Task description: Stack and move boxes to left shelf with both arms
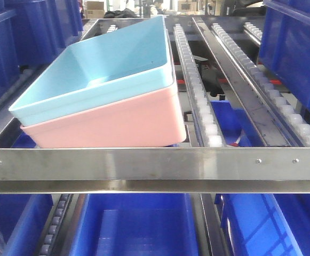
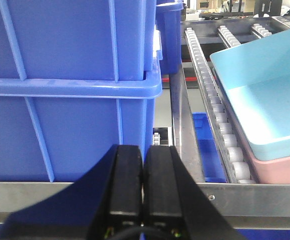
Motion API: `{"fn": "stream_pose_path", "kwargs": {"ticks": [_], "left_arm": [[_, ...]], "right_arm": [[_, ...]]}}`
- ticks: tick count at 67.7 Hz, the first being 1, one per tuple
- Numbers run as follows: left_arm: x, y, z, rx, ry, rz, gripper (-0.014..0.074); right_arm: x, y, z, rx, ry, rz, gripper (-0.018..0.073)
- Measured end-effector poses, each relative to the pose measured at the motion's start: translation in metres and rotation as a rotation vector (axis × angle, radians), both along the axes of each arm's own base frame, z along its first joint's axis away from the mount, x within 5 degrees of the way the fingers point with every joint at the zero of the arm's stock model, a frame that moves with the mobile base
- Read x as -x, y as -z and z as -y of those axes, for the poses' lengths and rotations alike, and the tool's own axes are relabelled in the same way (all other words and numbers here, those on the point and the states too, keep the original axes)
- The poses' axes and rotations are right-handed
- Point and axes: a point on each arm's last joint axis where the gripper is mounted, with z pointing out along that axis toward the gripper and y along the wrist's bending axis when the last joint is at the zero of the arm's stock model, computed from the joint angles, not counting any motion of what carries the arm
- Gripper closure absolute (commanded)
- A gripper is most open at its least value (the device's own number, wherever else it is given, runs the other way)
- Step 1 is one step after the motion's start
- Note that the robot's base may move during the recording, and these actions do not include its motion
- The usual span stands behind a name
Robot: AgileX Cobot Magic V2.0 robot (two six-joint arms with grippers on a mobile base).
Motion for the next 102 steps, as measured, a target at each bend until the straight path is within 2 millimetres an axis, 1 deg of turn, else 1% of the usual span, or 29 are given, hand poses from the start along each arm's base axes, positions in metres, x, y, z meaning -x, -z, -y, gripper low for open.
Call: {"fn": "stream_pose_path", "kwargs": {"ticks": [6,14,21,24,35,39,44,50,61,102], "left_arm": [[0.0,0.0,0.0,0.0,0.0,0.0,0.0605],[0.0,0.0,0.0,0.0,0.0,0.0,0.0605],[0.0,0.0,0.0,0.0,0.0,0.0,0.0605],[0.0,0.0,0.0,0.0,0.0,0.0,0.0605],[0.0,0.0,0.0,0.0,0.0,0.0,0.0605],[0.0,0.0,0.0,-0.002,0.0,0.0,0.0605],[0.0,0.0,0.0,-0.002,0.0,0.0,0.0605],[0.0,0.0,0.0,-0.002,0.0,0.0,0.0605],[0.0,0.0,0.0,-0.002,0.0,0.002,0.0605],[0.0,0.0,0.0,-0.002,0.0,0.002,0.0605]], "right_arm": [[0.001,0.0,0.009,0.025,0.046,-0.004,0.0524],[0.007,0.005,0.029,0.047,0.16,-0.005,0.0524],[0.024,0.021,0.052,0.026,0.299,0.032,0.0524],[0.032,0.032,0.058,0.007,0.349,0.054,0.0524],[0.055,0.063,0.072,-0.066,0.49,0.149,0.0524],[0.061,0.073,0.074,-0.084,0.52,0.177,0.0524],[0.067,0.078,0.075,-0.097,0.535,0.221,0.0524],[0.07,0.077,0.075,-0.106,0.539,0.248,0.0524],[0.07,0.08,0.076,-0.098,0.544,0.22,0.0524],[0.07,0.081,0.076,-0.099,0.544,0.218,0.0524]]}}
